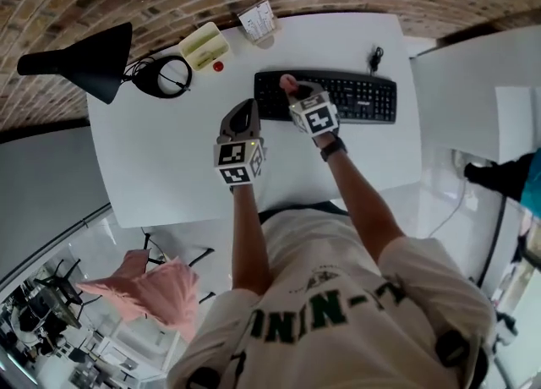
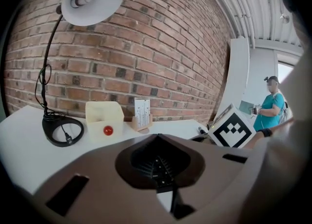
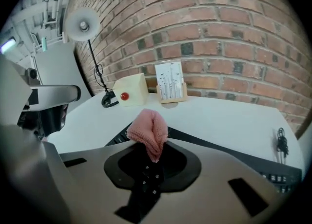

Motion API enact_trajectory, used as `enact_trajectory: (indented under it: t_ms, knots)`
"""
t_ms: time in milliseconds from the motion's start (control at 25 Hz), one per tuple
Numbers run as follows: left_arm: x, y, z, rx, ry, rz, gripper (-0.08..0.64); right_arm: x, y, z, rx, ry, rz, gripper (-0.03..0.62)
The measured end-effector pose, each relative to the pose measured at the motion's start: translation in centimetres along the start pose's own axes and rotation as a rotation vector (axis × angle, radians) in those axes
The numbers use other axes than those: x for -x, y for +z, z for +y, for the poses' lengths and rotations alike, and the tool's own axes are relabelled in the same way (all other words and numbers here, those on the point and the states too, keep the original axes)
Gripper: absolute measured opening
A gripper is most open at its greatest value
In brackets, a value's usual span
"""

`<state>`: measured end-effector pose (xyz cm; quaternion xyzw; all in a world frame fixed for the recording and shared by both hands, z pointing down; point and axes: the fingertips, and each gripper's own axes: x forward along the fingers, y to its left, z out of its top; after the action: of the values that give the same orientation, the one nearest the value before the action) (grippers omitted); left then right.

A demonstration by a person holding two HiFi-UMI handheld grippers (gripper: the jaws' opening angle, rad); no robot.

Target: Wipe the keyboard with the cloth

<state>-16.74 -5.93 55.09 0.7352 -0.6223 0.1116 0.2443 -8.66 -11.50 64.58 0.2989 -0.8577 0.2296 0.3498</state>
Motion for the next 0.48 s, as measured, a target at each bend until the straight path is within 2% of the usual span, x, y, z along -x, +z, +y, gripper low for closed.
enact_trajectory:
  t_ms: [120,320,480]
  knots:
    - [0.8,-0.4,1.6,0.019,0.033,0.001,0.002,-1.4,1.1,2.4,0.053,0.041,0.003,0.032]
    - [1.4,-0.6,3.3,0.046,0.058,-0.018,0.002,-3.6,1.8,5.5,0.239,0.061,0.035,0.032]
    - [1.5,-0.4,3.6,0.048,0.061,-0.031,0.002,-4.9,1.4,6.5,0.287,0.062,0.084,0.032]
